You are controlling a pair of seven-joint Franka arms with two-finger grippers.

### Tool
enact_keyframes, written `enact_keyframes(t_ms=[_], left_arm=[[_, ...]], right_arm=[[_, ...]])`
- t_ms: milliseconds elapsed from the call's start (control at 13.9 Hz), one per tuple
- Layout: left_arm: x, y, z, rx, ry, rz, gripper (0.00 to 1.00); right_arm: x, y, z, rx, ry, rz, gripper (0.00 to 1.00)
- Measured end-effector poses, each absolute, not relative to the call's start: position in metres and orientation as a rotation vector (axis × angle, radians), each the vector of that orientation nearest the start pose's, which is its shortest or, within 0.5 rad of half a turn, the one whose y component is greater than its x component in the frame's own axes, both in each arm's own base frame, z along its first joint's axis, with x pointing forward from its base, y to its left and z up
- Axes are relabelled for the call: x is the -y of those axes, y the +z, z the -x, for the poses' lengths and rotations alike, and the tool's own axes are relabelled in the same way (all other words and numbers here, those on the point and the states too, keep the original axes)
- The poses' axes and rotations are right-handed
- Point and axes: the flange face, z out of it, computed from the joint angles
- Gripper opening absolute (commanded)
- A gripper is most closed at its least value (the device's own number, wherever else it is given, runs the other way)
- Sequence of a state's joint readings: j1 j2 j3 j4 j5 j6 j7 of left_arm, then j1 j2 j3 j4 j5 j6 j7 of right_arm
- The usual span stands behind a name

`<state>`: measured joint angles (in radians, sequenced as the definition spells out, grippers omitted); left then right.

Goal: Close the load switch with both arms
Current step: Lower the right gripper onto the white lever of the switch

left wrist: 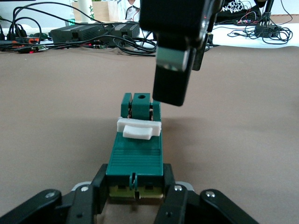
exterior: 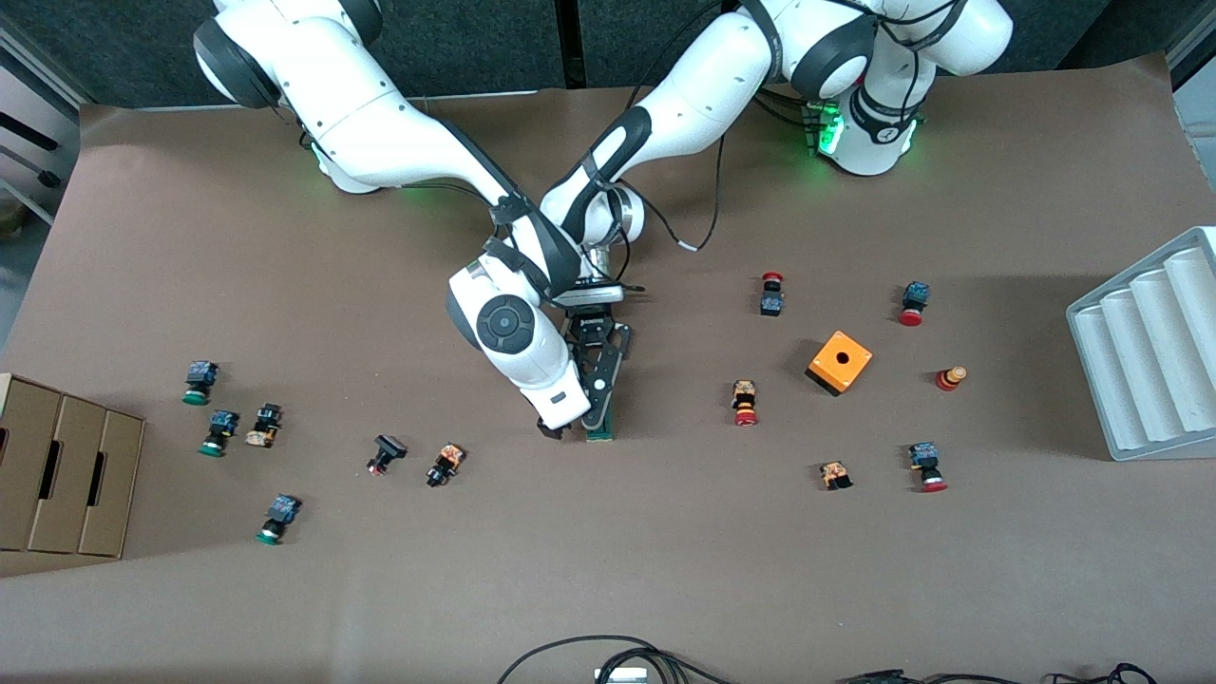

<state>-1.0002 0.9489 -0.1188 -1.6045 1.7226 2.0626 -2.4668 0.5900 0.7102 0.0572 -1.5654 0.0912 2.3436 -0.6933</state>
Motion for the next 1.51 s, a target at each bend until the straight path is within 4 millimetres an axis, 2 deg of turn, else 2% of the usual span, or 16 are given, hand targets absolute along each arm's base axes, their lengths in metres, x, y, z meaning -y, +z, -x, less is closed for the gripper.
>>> enact_keyframes(t_ms=[288, 791, 1222, 1510], left_arm=[[0.570, 0.073, -0.343, 0.088, -1.691, 2.585, 0.37], [0.570, 0.073, -0.343, 0.090, -1.692, 2.586, 0.37], [0.570, 0.073, -0.343, 0.090, -1.692, 2.586, 0.37], [0.570, 0.073, -0.343, 0.090, -1.692, 2.586, 0.37]], right_arm=[[-0.426, 0.232, -0.568, 1.885, -0.122, 2.386, 0.98], [-0.459, 0.224, -0.546, 1.956, -0.159, 2.327, 0.98], [-0.464, 0.212, -0.542, 1.967, -0.172, 2.320, 0.98], [-0.464, 0.211, -0.542, 1.981, -0.172, 2.317, 0.98]])
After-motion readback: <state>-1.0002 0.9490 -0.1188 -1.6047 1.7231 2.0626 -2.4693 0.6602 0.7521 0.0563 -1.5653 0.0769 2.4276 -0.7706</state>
